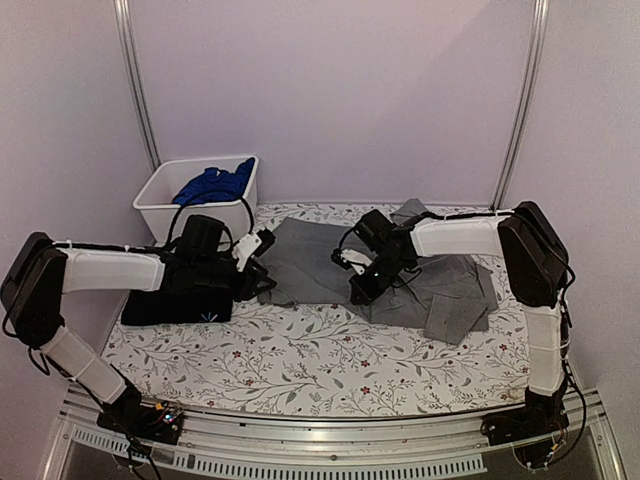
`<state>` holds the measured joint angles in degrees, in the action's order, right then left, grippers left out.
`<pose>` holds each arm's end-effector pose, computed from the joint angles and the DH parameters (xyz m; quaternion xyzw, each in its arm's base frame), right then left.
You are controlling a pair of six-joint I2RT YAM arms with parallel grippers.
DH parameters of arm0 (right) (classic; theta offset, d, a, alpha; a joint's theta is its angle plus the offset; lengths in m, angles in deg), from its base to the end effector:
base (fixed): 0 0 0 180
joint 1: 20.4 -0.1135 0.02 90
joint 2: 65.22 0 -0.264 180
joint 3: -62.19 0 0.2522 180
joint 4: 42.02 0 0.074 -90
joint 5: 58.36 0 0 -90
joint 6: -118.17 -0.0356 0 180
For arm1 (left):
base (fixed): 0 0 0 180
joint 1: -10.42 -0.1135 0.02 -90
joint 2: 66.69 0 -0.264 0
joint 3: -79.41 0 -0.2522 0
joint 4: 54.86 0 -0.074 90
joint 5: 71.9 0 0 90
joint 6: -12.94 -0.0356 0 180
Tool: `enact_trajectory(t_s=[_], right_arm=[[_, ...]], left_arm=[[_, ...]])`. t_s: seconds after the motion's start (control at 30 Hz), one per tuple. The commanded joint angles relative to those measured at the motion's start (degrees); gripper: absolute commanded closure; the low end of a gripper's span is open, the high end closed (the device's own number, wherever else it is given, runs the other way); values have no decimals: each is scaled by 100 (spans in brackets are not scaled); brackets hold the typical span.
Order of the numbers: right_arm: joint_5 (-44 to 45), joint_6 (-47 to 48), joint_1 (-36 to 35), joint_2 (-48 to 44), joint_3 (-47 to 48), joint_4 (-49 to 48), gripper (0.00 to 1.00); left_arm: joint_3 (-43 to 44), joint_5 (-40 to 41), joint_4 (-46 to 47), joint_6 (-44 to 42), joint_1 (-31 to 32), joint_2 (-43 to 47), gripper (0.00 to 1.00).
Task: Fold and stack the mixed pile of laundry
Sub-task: Smooth out the 1/3-folded T-shirt at the center of the board.
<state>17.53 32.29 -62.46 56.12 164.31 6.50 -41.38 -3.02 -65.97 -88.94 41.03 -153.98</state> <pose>0.3183 0.2989 0.1555 -0.4037 0.8865 0.1762 0.1420 0.2630 -0.1705 0.1907 0.3951 0.7992 -0.2320 0.3892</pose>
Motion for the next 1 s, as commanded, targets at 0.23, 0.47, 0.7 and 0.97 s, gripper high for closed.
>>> enact_trajectory(t_s=[0.23,0.47,0.7,0.97], right_arm=[[-507,-196,185,-182,-120,-80,100],[-544,-244,207,-196,-149,-84,100],[-531,-259,207,-259,-235,-82,100],[-583,-271,210,-260,-240,-110,100]], left_arm=[[-155,634,-446,-1516,903,-558,68],[249,1372,-117,-1782,1079,-1285,70],[331,1698,169,-1844,1147,-1436,70],[476,1845,226,-2039,1157,-1682,73]])
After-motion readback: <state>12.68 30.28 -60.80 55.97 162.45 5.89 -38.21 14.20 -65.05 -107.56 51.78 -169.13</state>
